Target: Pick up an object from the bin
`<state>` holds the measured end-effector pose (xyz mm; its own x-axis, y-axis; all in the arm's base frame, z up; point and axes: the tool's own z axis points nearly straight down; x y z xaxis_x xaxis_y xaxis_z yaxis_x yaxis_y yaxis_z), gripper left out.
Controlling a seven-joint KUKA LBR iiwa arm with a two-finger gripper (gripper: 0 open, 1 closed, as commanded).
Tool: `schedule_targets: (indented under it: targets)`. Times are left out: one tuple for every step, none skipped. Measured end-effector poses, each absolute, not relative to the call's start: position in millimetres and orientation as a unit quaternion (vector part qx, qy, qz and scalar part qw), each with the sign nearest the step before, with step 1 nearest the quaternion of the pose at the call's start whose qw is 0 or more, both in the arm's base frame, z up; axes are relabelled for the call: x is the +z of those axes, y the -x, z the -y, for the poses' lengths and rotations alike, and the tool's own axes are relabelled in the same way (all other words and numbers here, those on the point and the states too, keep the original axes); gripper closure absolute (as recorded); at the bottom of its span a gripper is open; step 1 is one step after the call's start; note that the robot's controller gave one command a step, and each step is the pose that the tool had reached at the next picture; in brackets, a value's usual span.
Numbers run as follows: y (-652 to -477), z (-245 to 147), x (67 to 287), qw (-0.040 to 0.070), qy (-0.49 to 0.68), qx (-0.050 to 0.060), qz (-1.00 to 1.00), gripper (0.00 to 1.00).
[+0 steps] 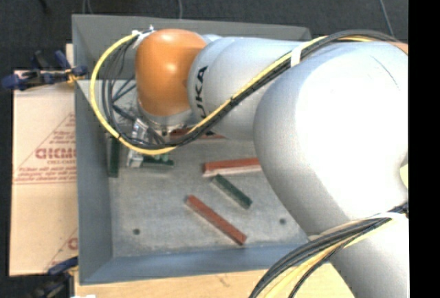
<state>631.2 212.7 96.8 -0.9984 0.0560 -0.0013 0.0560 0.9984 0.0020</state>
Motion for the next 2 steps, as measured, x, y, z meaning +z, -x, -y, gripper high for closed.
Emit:
schedule_targets:
  targets:
    - [-637.4, -207.7, 136.4, 0.002, -0.022, 0.001, -1.0, 0.0]
    - [-637.2, -207.9, 136.3, 0.002, -0.023, 0.001, -1.0, 0.0]
